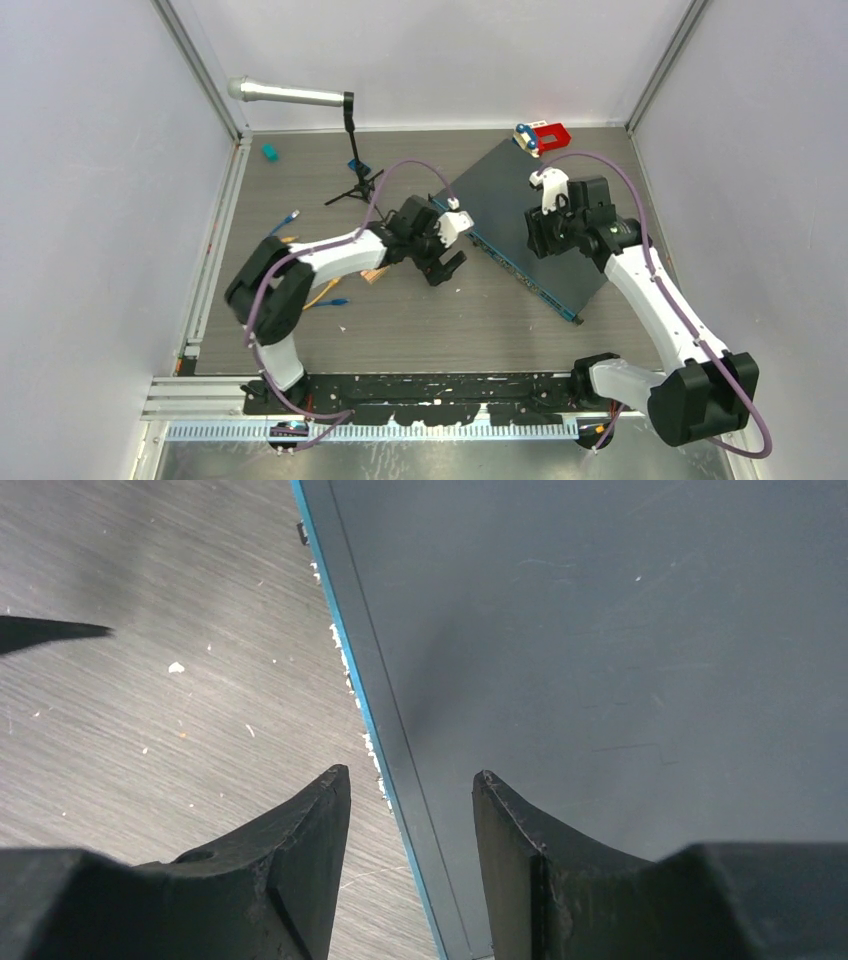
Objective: Pull the plug from the switch port
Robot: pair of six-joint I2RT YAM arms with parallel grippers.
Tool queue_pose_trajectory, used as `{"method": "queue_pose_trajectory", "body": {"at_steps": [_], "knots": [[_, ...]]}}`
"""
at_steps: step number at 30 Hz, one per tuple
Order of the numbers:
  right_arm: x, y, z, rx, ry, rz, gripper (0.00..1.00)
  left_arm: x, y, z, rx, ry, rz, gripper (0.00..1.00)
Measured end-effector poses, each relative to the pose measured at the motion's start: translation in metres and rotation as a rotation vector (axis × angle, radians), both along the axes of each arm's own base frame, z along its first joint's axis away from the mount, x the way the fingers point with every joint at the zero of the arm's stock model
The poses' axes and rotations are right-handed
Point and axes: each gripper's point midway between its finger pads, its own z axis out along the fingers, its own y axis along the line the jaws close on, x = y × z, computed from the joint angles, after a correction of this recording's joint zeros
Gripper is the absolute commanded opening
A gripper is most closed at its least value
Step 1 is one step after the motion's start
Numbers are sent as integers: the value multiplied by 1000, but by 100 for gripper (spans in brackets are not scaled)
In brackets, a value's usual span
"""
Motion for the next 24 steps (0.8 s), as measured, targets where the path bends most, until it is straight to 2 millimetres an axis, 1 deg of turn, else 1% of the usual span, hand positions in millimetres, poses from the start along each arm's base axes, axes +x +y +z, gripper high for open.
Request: {"method": "queue_pose_trajectory", "body": {"at_steps": [4, 6, 8, 12, 16, 18, 20, 22, 24], "knots": [[4, -5, 7, -3, -38, -21, 52, 19, -34, -24, -31, 1, 55, 93], [5, -8, 9, -2, -47, -32, 52, 26, -47, -34, -52, 6, 83, 88], [5, -9, 10, 0, -50, -39, 52, 36, -55, -40, -77, -5, 113, 83], [6, -11, 9, -1, -50, -45, 52, 53, -69, -39, -156, -33, 177, 72], [6, -11, 8, -2, -43, -45, 52, 64, -79, -39, -211, -57, 204, 65], [7, -11, 6, -4, -37, -45, 52, 66, -82, -38, -225, -62, 208, 59], [7, -11, 5, -5, -33, -45, 52, 66, -85, -38, -235, -68, 209, 55], [7, -11, 4, -5, -31, -45, 52, 66, -87, -38, -239, -74, 208, 51], [7, -11, 4, -5, -31, -45, 52, 65, -89, -39, -238, -83, 210, 50]]}}
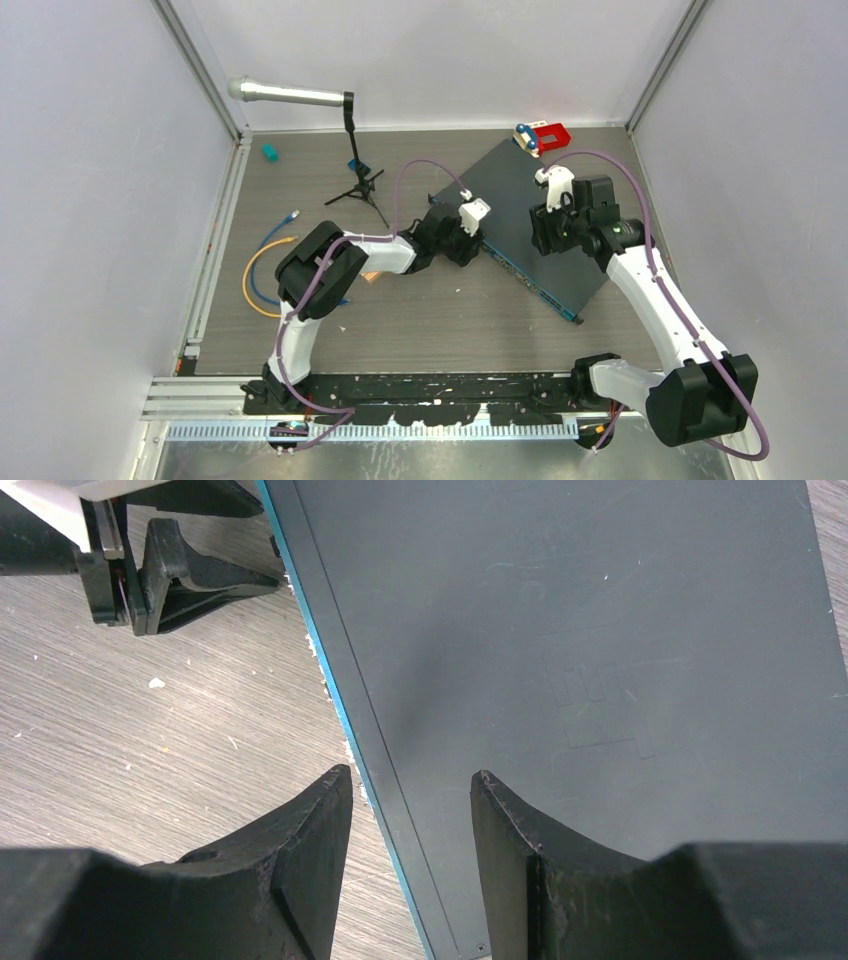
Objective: Pull the plug from the switch port
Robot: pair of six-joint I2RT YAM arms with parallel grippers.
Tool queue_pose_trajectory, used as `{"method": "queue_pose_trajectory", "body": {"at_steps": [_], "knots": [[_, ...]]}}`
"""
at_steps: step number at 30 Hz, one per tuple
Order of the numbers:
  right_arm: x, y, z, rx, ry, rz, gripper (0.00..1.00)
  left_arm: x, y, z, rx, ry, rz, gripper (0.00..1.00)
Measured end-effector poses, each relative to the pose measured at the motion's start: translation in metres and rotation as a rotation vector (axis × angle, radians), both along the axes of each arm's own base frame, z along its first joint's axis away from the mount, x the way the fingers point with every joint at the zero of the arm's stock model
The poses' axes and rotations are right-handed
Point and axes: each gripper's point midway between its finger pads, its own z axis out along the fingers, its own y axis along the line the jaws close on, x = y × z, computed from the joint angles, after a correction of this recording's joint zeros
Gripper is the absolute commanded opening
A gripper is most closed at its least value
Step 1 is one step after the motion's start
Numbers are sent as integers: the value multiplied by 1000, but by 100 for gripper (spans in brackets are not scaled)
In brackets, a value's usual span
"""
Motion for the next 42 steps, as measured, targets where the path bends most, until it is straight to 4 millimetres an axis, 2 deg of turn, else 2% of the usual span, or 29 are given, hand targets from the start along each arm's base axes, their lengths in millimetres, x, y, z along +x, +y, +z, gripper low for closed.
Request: {"method": "queue_pose_trajectory", "body": {"at_steps": [4, 10, 28, 30, 35, 42], "knots": [[0, 0, -1, -1, 2, 0, 52, -2, -6, -1, 3, -19, 4, 48], [0, 0, -3, -2, 12, 1, 52, -1, -10, -1, 14, -53, 26, 39], [-1, 1, -10, -2, 41, 6, 52, 11, -13, 1, 33, -68, 70, 36], [-2, 1, -11, -2, 47, 6, 52, 11, -13, 1, 39, -62, 72, 30], [-3, 1, -13, 1, 58, 7, 52, 9, -15, 1, 41, -37, 72, 2], [-4, 1, -15, 5, 68, 8, 52, 8, -14, 0, 42, -35, 73, 0]]}}
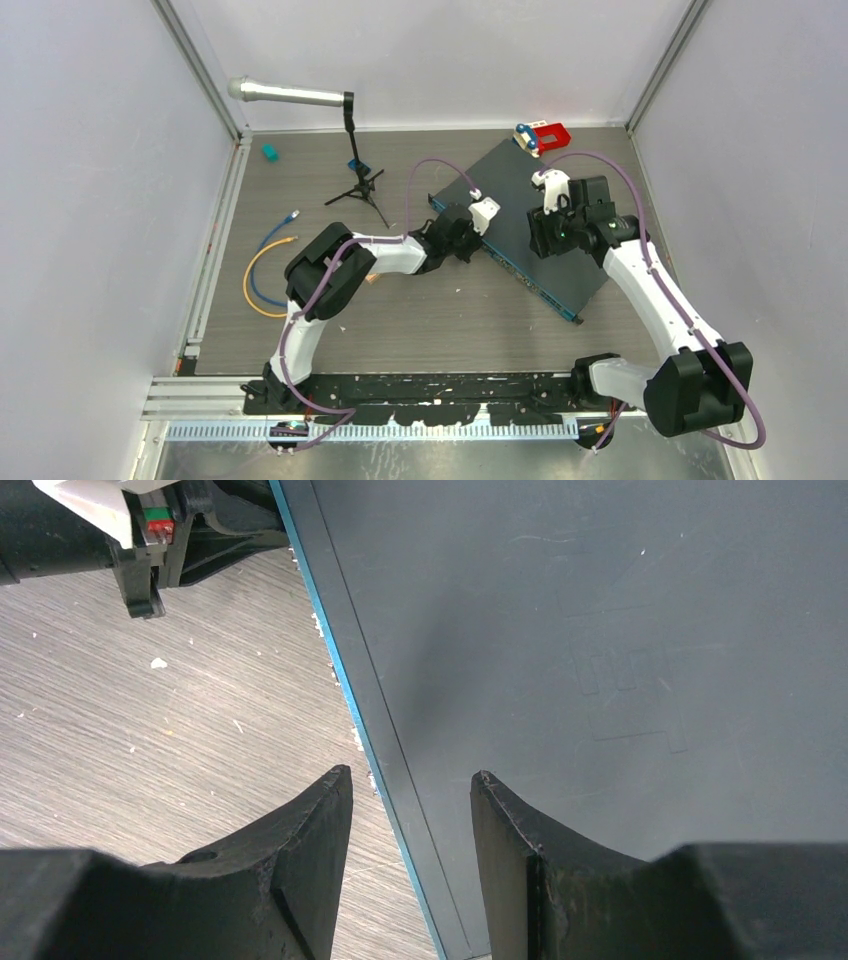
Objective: Pull the plug from the switch port
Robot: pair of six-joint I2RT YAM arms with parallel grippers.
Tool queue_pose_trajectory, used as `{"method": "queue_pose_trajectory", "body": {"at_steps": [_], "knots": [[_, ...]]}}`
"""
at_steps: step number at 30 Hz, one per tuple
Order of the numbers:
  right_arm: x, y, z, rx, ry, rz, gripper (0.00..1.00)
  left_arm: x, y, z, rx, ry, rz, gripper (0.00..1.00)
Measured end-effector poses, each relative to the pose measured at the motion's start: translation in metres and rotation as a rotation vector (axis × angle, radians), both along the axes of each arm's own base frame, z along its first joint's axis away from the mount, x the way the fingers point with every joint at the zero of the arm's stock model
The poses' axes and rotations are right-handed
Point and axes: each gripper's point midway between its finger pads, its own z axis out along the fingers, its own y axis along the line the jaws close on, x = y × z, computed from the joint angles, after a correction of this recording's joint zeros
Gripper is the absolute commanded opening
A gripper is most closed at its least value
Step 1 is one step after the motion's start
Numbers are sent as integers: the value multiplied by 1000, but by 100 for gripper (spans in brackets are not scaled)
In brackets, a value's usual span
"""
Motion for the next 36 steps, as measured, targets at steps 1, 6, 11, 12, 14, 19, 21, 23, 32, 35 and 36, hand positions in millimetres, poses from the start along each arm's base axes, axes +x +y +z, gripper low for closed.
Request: {"method": "queue_pose_trajectory", "body": {"at_steps": [1, 6, 11, 12, 14, 19, 21, 23, 32, 35, 36], "knots": [[0, 0, -1, 0, 2, 0, 52, 0, 0, 0, -2, -1, -2, 0], [0, 1, -5, 3, 21, 6, 52, -2, 0, 0, -30, -21, -12, 0], [0, 5, -13, 9, 49, 24, 52, -3, 0, 0, -48, -41, -18, 0], [0, 6, -15, 10, 59, 30, 52, -3, 0, 0, -51, -47, -20, 0], [-1, 9, -21, 9, 83, 46, 53, -3, 0, 0, -53, -57, -25, 0], [-9, 20, -43, -13, 153, 110, 54, -4, 2, -1, -64, -75, -28, 0], [-10, 24, -50, -31, 174, 132, 54, -6, 4, -1, -67, -78, -28, 0], [-12, 28, -58, -58, 194, 154, 54, -11, 10, -2, -55, -80, -33, 0], [-16, 40, -84, -157, 249, 204, 53, -15, 17, -2, -51, -106, -45, 0], [-15, 38, -84, -166, 248, 198, 53, -15, 17, -2, -53, -111, -45, 0], [-14, 38, -84, -166, 245, 197, 53, -15, 17, -2, -54, -112, -46, 0]]}}
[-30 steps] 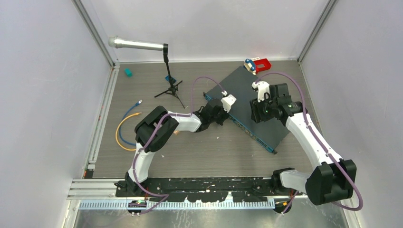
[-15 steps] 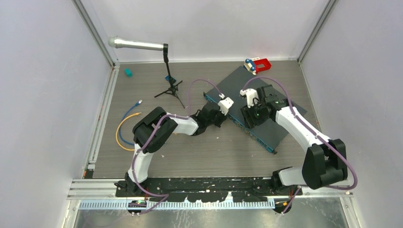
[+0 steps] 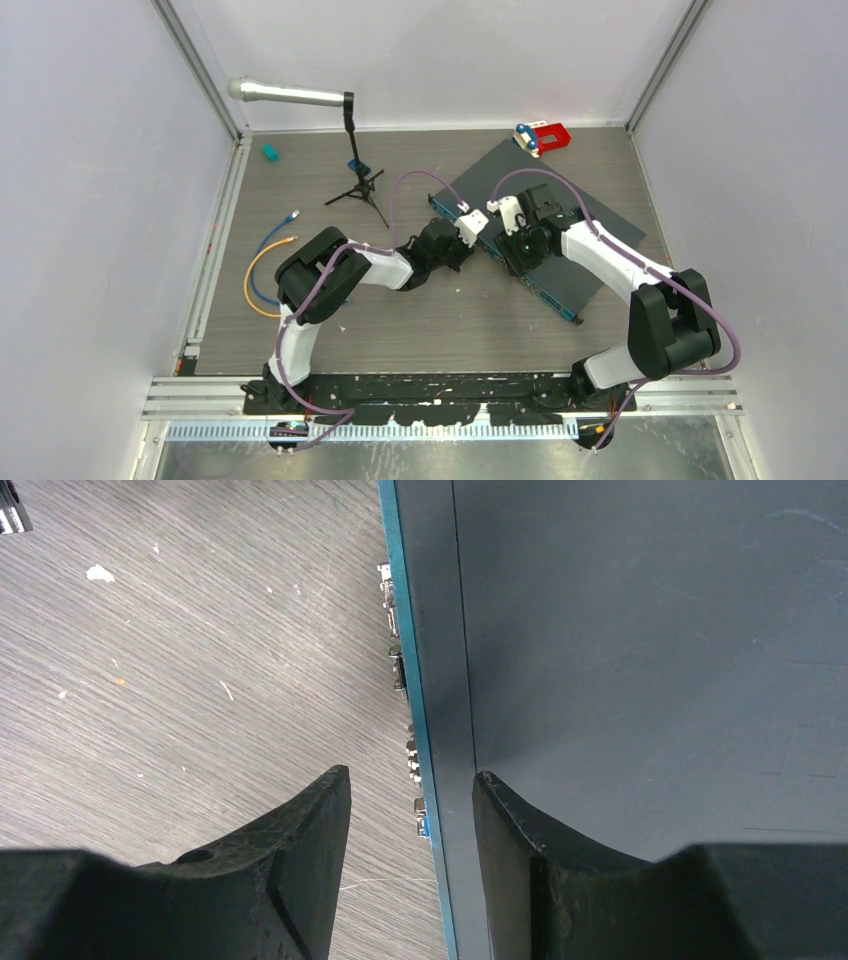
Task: Pull the plug from the switch port
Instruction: Pull the plug from the switch port, then place the plug at the center of the board.
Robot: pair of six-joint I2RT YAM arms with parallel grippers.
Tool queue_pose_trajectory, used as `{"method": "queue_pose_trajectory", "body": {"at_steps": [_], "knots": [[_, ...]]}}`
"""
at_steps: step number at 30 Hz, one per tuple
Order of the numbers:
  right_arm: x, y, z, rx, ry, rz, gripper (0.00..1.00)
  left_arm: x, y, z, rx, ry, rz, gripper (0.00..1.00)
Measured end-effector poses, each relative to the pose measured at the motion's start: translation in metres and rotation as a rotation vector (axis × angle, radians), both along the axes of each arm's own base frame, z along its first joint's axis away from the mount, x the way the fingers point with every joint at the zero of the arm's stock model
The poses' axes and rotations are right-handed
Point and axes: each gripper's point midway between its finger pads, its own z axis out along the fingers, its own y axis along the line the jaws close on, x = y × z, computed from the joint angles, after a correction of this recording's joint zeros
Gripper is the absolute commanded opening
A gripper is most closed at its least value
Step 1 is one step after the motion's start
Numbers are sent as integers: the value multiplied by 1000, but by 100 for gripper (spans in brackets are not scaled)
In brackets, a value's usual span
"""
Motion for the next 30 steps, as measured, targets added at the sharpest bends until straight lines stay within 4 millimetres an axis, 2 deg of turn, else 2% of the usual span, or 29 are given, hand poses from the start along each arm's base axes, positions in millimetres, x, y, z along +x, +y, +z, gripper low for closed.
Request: {"method": "queue_pose_trajectory", "body": {"at_steps": [8, 18, 21, 25, 28, 30], "knots": [[2, -1, 1, -8, -9, 0, 53, -8, 8, 0, 7, 16, 3, 0], [4, -4, 7, -15, -38, 6, 52, -46, 49, 0, 113, 81, -27, 0], [4, -4, 7, -16, -39, 7, 53, -57, 63, 9, 164, 76, -61, 0], [4, -4, 10, -15, -47, 9, 53, -64, 78, 33, 211, 54, -113, 2], [5, -4, 13, -10, -61, 10, 52, -59, 93, 43, 262, 66, -139, 5], [5, -4, 16, -8, -69, 12, 53, -53, 104, 43, 303, 86, -144, 13]]}}
